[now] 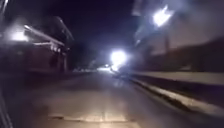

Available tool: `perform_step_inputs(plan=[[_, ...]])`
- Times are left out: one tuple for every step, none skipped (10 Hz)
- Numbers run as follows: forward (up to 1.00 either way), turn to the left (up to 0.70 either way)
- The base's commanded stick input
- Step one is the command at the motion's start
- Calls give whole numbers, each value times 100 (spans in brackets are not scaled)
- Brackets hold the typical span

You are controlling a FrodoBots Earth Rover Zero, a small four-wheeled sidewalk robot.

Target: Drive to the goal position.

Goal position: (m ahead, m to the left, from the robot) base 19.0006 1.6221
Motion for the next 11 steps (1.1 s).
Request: perform_step_inputs(plan=[[70,0],[70,0],[70,0],[70,0],[70,0],[70,0],[70,0],[70,0],[70,0],[70,0],[70,-10]])
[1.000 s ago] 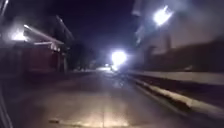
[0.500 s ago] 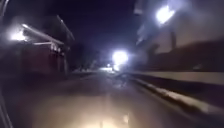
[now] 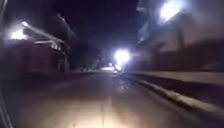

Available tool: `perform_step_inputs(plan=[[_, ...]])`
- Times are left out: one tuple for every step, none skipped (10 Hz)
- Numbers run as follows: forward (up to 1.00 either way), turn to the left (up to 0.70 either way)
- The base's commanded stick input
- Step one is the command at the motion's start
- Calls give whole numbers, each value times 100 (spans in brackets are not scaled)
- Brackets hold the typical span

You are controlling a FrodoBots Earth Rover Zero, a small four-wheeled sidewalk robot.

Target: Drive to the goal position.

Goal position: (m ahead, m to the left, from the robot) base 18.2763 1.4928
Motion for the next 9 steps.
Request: perform_step_inputs(plan=[[70,-33],[70,-35],[70,-35],[70,-35],[70,-35],[70,-35],[70,-35],[70,-6],[70,0]])
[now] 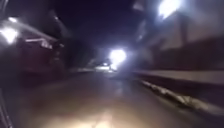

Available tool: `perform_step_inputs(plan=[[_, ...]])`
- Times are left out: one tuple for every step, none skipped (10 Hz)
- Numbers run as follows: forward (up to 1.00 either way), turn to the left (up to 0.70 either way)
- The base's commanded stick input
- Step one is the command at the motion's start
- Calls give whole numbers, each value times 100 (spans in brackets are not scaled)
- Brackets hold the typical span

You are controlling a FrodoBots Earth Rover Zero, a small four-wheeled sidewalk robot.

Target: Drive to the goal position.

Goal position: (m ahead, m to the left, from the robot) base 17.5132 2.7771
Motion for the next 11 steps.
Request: perform_step_inputs(plan=[[70,0],[70,0],[70,0],[70,0],[70,0],[70,0],[70,0],[70,0],[70,0],[70,0],[70,0]])
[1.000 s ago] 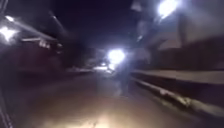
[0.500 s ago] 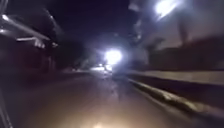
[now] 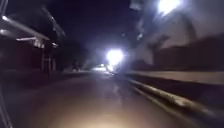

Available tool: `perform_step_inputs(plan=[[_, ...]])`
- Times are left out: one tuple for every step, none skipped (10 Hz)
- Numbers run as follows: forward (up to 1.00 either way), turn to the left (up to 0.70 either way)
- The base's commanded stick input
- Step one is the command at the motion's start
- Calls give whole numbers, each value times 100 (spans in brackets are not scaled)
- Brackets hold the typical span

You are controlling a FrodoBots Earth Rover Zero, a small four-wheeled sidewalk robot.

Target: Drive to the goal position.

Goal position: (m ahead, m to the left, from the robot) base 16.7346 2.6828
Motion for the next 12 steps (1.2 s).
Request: perform_step_inputs(plan=[[70,0],[70,0],[70,0],[70,0],[70,0],[70,0],[70,0],[70,0],[70,0],[70,0],[70,0],[70,0]])
